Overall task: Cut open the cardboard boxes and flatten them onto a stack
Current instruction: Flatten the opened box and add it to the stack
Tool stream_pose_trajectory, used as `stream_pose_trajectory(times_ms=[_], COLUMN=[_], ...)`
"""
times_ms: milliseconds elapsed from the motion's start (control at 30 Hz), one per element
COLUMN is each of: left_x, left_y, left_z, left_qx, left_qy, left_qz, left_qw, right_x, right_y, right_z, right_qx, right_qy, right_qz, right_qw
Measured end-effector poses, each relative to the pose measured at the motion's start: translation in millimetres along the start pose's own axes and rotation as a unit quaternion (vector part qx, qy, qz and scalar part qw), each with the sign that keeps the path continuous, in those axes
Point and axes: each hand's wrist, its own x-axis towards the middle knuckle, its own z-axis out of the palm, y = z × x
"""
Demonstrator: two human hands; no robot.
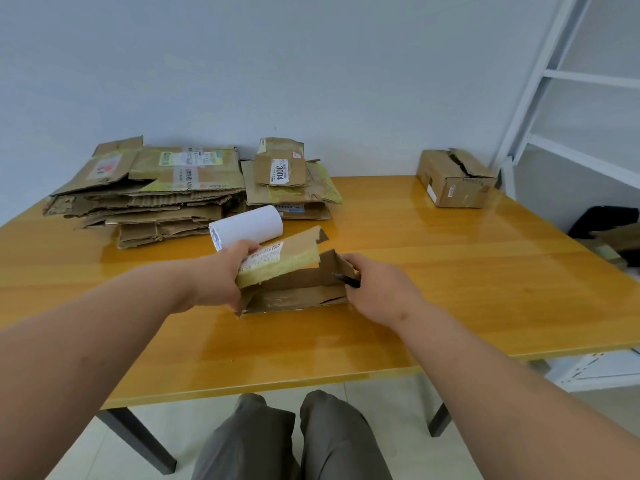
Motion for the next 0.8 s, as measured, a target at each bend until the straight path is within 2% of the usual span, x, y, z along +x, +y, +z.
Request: stream_pose_trajectory(times_ms=[67,133,267,333,433,500,567,633,667,733,800], left_x=[-0.8,-1.0,-0.9,-1.5,-2.2,-3.9,-8.9,-13.7,-16.2,-23.1,-25.7], left_y=[2.6,-0.3,-25.7,-35.0,-43.6,-50.6,-57.2,-64.0,-66.9,-71.6,-76.7], left_z=[-0.1,1.6,13.4,21.3,31.5,34.7,33.5,30.1,28.2,23.8,21.0], left_qx=[0.036,0.025,-0.063,-0.057,-0.104,-0.217,-0.332,-0.377,-0.36,-0.208,-0.076], left_qy=[0.002,0.039,0.195,0.27,0.326,0.368,0.426,0.475,0.487,0.485,0.482], left_qz=[-0.003,-0.024,-0.072,-0.082,-0.101,-0.139,-0.189,-0.211,-0.218,-0.252,-0.263], left_qw=[0.999,0.999,0.976,0.958,0.934,0.893,0.82,0.767,0.765,0.811,0.832], right_x=[-1.5,-3.2,-4.7,-4.7,-5.1,-6.2,-7.3,-6.5,-5.5,-3.4,-2.3], right_y=[-0.4,-1.4,-3.4,-6.2,-9.0,-8.8,-8.8,-8.7,-8.8,-9.2,-10.0], right_z=[3.4,6.3,9.2,11.3,13.6,12.7,11.6,12.2,12.7,14.0,14.1], right_qx=[-0.006,-0.011,-0.016,-0.027,-0.059,-0.082,-0.099,-0.106,-0.105,-0.099,-0.088], right_qy=[0.007,0.019,0.043,0.047,0.054,0.053,0.052,0.056,0.059,0.06,0.061], right_qz=[-0.006,-0.01,-0.011,-0.028,-0.051,-0.056,-0.059,-0.064,-0.066,-0.061,-0.049], right_qw=[1.0,1.0,0.999,0.998,0.996,0.994,0.992,0.991,0.991,0.991,0.993])
